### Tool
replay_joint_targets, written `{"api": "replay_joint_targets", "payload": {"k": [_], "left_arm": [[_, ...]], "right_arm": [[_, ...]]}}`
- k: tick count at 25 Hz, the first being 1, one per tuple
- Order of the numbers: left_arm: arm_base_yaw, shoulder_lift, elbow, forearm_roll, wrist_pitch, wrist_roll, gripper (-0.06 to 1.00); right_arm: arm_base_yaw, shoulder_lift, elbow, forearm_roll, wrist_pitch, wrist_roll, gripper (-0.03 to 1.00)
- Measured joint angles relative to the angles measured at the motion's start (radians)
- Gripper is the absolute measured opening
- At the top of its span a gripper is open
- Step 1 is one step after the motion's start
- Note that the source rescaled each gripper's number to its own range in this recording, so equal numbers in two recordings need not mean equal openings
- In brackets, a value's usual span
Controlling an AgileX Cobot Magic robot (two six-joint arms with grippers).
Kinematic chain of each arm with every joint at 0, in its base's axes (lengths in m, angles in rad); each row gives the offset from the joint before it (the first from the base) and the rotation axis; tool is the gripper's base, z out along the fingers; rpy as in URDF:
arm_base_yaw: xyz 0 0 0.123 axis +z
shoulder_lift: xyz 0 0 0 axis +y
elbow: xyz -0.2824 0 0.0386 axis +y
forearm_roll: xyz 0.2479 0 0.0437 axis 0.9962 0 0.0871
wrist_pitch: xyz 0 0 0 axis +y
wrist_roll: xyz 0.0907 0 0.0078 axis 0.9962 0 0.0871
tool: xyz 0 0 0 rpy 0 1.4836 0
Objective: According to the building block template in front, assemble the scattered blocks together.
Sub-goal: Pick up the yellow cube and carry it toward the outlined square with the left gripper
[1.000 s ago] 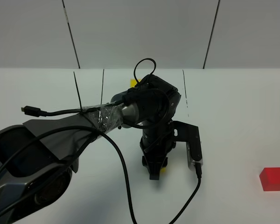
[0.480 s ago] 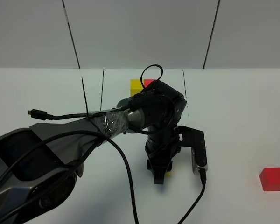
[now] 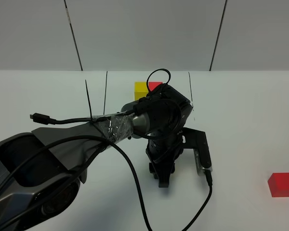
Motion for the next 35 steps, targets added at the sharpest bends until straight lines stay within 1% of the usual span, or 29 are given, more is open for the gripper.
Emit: {"api": "replay_joint_targets", "payload": {"k": [7, 8, 9, 10, 12, 14, 15, 17, 18, 21, 23, 25, 28, 30, 33, 35], "left_arm": [[0.000, 0.000, 0.000, 0.004, -0.011, 0.000, 0.00], [0.000, 0.000, 0.000, 0.004, -0.013, 0.000, 0.02], [0.000, 0.000, 0.000, 0.006, -0.019, 0.000, 0.07], [0.000, 0.000, 0.000, 0.011, -0.024, 0.000, 0.18], [0.000, -0.001, 0.000, 0.014, -0.027, 0.000, 0.44], [0.000, -0.003, 0.000, 0.014, -0.022, 0.000, 0.76], [0.000, -0.003, 0.000, 0.014, -0.018, 0.000, 0.86], [0.000, -0.005, 0.000, 0.016, 0.009, 0.000, 0.98], [0.000, -0.009, 0.000, 0.016, 0.024, 0.000, 1.00], [-0.007, -0.034, 0.000, 0.018, 0.090, -0.007, 1.00], [-0.018, -0.059, 0.000, 0.000, 0.090, -0.039, 0.99], [-0.028, -0.095, 0.000, -0.035, 0.090, -0.082, 0.98], [-0.030, -0.153, 0.000, -0.076, 0.090, -0.182, 0.94], [-0.023, -0.190, 0.000, -0.071, 0.090, -0.249, 0.92], [0.013, -0.243, 0.000, -0.061, 0.090, -0.362, 0.88], [0.061, -0.282, 0.004, -0.045, 0.091, -0.434, 0.86]], "right_arm": [[0.000, 0.000, 0.000, 0.000, 0.000, 0.000, 0.76], [0.000, 0.000, 0.000, 0.000, 0.000, 0.000, 0.76], [0.000, 0.000, 0.000, 0.000, 0.000, 0.001, 0.76], [0.000, 0.000, 0.000, 0.000, 0.000, 0.001, 0.76], [0.000, 0.000, 0.000, 0.000, 0.000, 0.001, 0.76], [0.000, 0.000, 0.000, 0.000, 0.000, 0.001, 0.76], [0.000, 0.000, 0.000, 0.000, 0.000, 0.001, 0.76], [0.000, 0.000, 0.000, 0.000, 0.000, 0.001, 0.76], [0.000, 0.000, 0.000, 0.000, 0.000, 0.000, 0.76], [0.000, 0.000, 0.000, 0.000, 0.000, 0.000, 0.76], [0.000, 0.000, 0.000, 0.000, 0.000, 0.000, 0.76], [0.000, 0.000, 0.000, 0.000, 0.000, 0.000, 0.76], [0.000, 0.000, 0.000, 0.000, 0.000, 0.000, 0.76], [0.000, 0.000, 0.000, 0.000, 0.000, 0.000, 0.76], [0.000, 0.000, 0.000, 0.000, 0.000, 0.000, 0.76], [0.000, 0.000, 0.000, 0.000, 0.000, 0.000, 0.76]]}}
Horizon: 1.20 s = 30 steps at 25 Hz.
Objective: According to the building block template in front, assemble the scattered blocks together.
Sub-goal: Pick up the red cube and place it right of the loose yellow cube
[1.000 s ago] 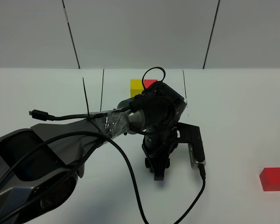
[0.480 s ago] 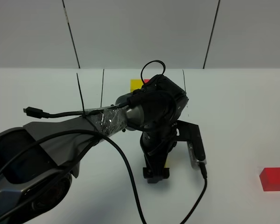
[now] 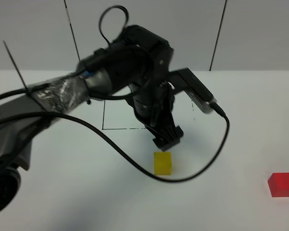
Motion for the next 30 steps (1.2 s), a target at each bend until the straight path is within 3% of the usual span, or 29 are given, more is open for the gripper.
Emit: {"api": "replay_joint_targets", "payload": {"k": [5, 13, 21, 26, 30], "left_arm": [[0.169, -0.108, 0.079, 0.007, 0.000, -0.089, 0.84], [0.493, -0.394, 0.404, 0.009, 0.000, -0.151, 0.77], [0.751, -0.864, 0.704, 0.014, 0.002, -0.287, 0.73], [0.779, -1.212, 0.848, 0.003, 0.003, -0.366, 0.71], [0.777, -1.502, 0.994, -0.062, 0.003, -0.365, 0.70]], "right_arm": [[0.000, 0.000, 0.000, 0.000, 0.000, 0.000, 0.76], [0.000, 0.000, 0.000, 0.000, 0.000, 0.000, 0.76], [0.000, 0.000, 0.000, 0.000, 0.000, 0.000, 0.76], [0.000, 0.000, 0.000, 0.000, 0.000, 0.000, 0.76], [0.000, 0.000, 0.000, 0.000, 0.000, 0.000, 0.76]]}}
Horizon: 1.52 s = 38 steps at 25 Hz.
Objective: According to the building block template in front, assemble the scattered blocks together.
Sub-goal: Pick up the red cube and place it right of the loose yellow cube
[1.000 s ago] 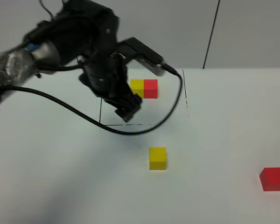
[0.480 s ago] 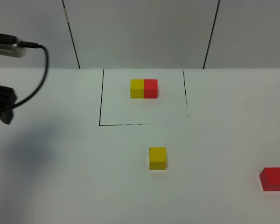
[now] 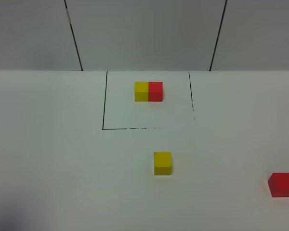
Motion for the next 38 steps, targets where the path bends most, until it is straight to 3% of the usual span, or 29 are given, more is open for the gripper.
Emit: {"api": "replay_joint_targets", "payload": {"k": [5, 13, 19, 38], "left_arm": [[-0.001, -0.285, 0.185, -0.084, 0.000, 0.038, 0.70], [-0.001, -0.534, 0.427, -0.231, 0.000, 0.144, 0.70], [-0.001, -0.634, 0.436, -0.306, 0.000, 0.236, 0.70], [-0.001, -0.685, 0.437, -0.309, 0.000, 0.251, 0.70]], "right_arm": [[0.000, 0.000, 0.000, 0.000, 0.000, 0.000, 0.76], [0.000, 0.000, 0.000, 0.000, 0.000, 0.000, 0.76], [0.000, 0.000, 0.000, 0.000, 0.000, 0.000, 0.76], [0.000, 0.000, 0.000, 0.000, 0.000, 0.001, 0.76]]}}
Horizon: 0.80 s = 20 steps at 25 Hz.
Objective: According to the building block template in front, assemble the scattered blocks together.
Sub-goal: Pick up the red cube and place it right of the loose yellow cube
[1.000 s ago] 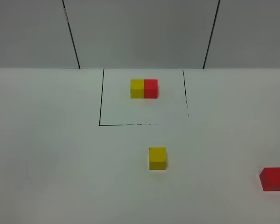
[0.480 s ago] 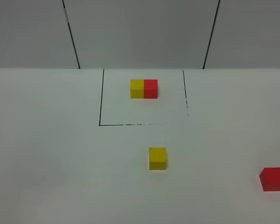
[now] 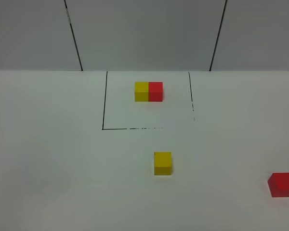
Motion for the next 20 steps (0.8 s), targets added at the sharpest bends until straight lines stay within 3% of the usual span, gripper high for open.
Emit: {"api": "replay_joint_targets", "payload": {"k": [7, 12, 20], "left_arm": [[0.000, 0.000, 0.000, 0.000, 0.000, 0.003, 0.70], [0.000, 0.000, 0.000, 0.009, -0.003, 0.068, 0.70], [-0.001, -0.001, 0.032, 0.005, -0.081, 0.058, 0.70]], "right_arm": [[0.000, 0.000, 0.000, 0.000, 0.000, 0.000, 0.76], [0.000, 0.000, 0.000, 0.000, 0.000, 0.000, 0.76], [0.000, 0.000, 0.000, 0.000, 0.000, 0.000, 0.76]]}}
